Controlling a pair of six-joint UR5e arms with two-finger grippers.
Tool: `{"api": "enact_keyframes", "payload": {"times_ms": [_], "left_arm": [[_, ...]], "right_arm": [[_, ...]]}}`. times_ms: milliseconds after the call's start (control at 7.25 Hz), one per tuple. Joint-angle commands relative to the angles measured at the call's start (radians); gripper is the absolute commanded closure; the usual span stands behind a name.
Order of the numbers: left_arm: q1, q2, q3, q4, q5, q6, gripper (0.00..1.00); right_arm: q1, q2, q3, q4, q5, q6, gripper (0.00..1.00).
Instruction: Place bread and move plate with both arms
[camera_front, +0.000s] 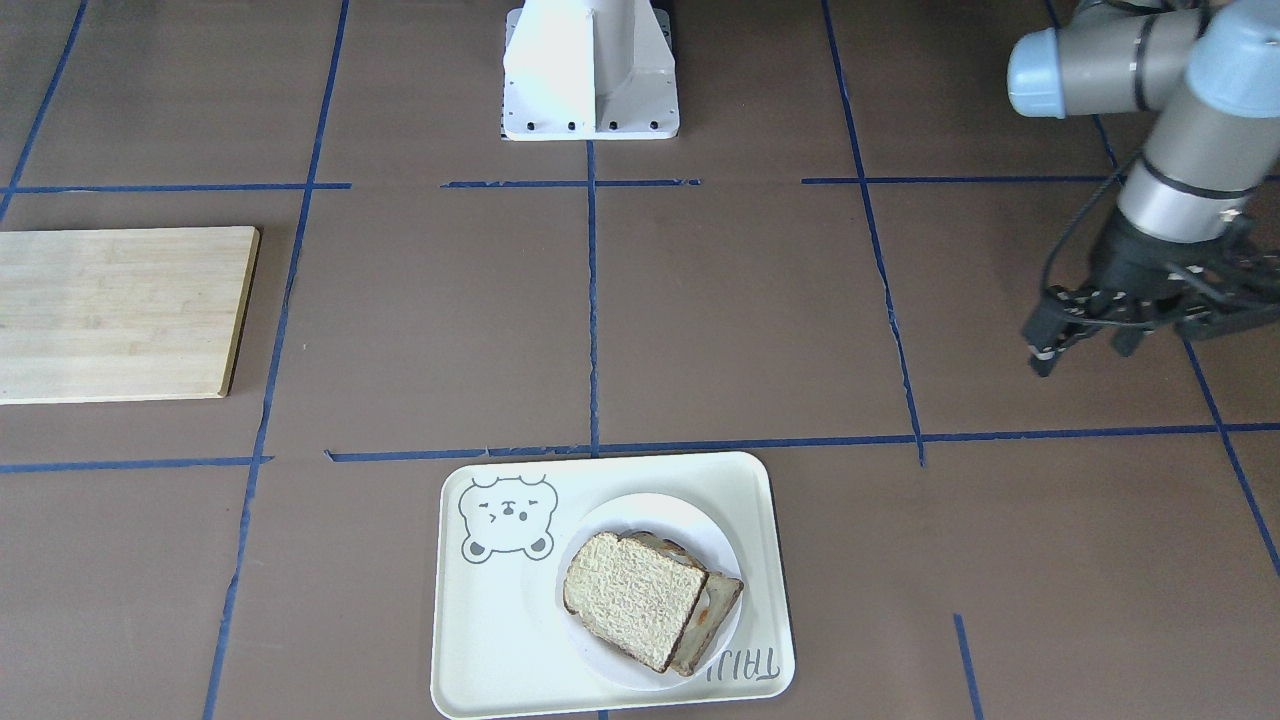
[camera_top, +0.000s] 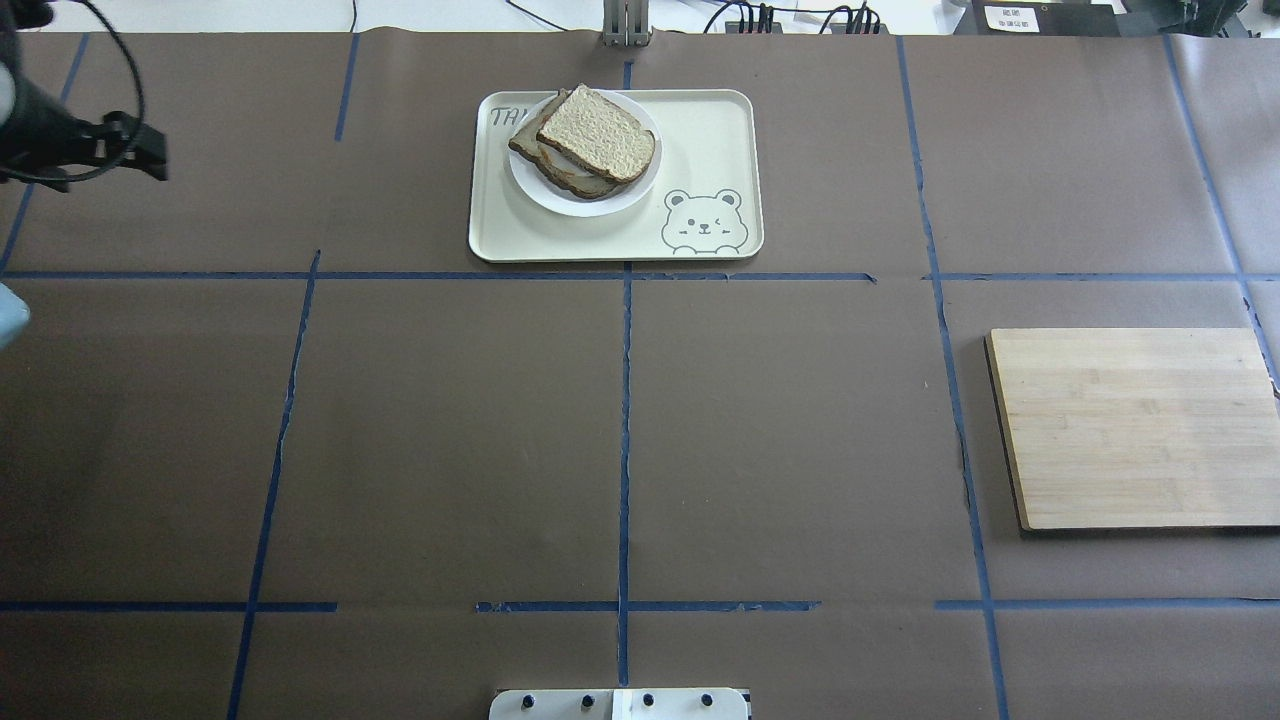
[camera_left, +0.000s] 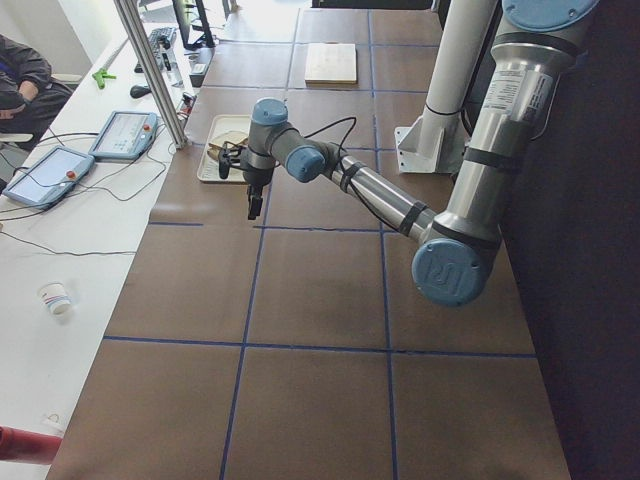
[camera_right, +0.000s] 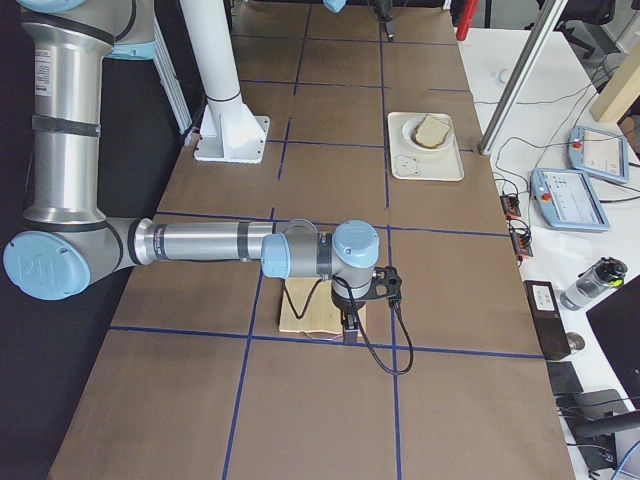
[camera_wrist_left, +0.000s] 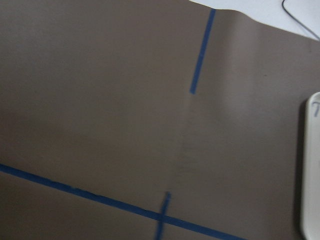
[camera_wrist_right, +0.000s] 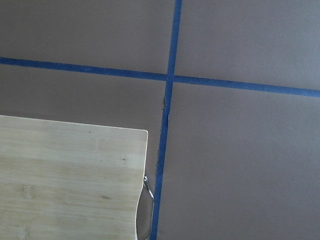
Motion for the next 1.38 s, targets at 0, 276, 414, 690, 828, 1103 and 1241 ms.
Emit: {"api": "enact_keyframes", "payload": {"times_ms": [0,276,414,690,828,1103,1241], "left_arm": [[-0.168,0.058,0.024,0.214,-0.03,0.503,0.0],[-0.333,0.113,0.114,0.269,-0.235,0.746,0.0],[-0.381,0.147,0.177,0.265,-0.304,0.871,0.0],[-0.391,0.236,0.191,0.251,-0.303,0.934,0.0],[-0.391,0.256,0.193,0.251,-0.305,0.934,0.0],[-0.391,0.262,0.196,0.251,-0.307,0.934,0.0],[-0.391,0.264,0.196,0.251,-0.307,0.934,0.0]], "right_arm": [[0.011,-0.002,-0.004,-0.006,0.001,0.0,0.0],[0.011,-0.006,-0.017,-0.012,0.001,0.004,0.0],[0.011,-0.008,-0.026,-0.009,0.003,0.009,0.0],[0.011,-0.012,-0.026,-0.008,0.0,0.01,0.0],[0.011,-0.013,-0.027,-0.008,0.0,0.01,0.0],[0.011,-0.013,-0.027,-0.009,0.004,0.013,0.0],[0.011,-0.013,-0.029,-0.009,0.004,0.013,0.0]]}}
